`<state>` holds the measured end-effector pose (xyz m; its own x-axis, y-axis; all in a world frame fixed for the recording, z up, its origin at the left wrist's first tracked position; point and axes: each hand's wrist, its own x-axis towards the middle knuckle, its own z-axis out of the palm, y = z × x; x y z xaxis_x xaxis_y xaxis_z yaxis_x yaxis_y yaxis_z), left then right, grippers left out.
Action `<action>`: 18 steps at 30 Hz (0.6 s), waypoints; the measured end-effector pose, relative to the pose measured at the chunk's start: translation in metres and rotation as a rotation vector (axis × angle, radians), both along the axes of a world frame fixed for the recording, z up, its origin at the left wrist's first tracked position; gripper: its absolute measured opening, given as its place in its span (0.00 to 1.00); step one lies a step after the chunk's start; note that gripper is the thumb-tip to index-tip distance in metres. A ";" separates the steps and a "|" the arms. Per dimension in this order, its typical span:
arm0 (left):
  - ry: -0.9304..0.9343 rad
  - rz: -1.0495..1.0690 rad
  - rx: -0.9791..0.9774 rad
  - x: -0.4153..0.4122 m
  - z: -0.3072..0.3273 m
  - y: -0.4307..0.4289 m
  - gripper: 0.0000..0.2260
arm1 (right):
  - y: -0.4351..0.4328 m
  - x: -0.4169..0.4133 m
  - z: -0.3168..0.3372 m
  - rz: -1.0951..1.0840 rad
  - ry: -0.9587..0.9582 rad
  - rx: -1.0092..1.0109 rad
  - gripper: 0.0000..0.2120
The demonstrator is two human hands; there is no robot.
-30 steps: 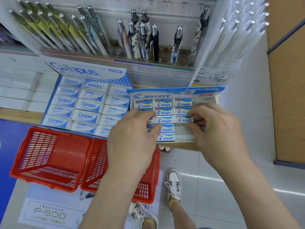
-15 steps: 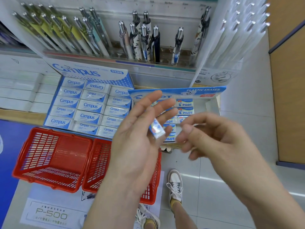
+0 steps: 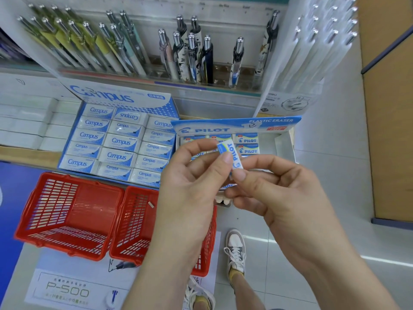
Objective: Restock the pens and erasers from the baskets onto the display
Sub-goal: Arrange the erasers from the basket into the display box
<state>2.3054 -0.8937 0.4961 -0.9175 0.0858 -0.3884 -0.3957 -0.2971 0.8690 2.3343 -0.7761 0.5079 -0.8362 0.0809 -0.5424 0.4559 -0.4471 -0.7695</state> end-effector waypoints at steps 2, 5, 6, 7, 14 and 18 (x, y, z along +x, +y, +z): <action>0.028 0.017 -0.076 0.001 -0.001 0.000 0.10 | 0.001 0.003 -0.001 0.050 0.010 0.131 0.10; 0.119 -0.059 -0.217 0.001 -0.001 -0.003 0.08 | 0.009 0.005 -0.005 0.108 0.115 0.329 0.15; 0.141 -0.112 -0.262 0.001 0.000 -0.003 0.08 | 0.012 0.005 -0.007 0.121 0.165 0.371 0.17; 0.162 -0.167 -0.300 0.001 0.000 -0.003 0.09 | 0.016 0.005 -0.008 0.142 0.223 0.417 0.20; 0.144 -0.142 -0.522 -0.001 -0.004 -0.004 0.04 | 0.037 0.002 -0.018 0.214 0.396 0.947 0.12; 0.429 -0.235 -1.217 -0.009 -0.021 -0.022 0.06 | 0.042 -0.002 -0.034 0.317 0.333 1.320 0.10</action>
<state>2.2964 -0.9160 0.4751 -0.9979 0.0638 -0.0128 0.0434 0.7993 0.5993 2.3327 -0.7338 0.4735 -0.9878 0.1554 0.0101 0.1148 0.7704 -0.6272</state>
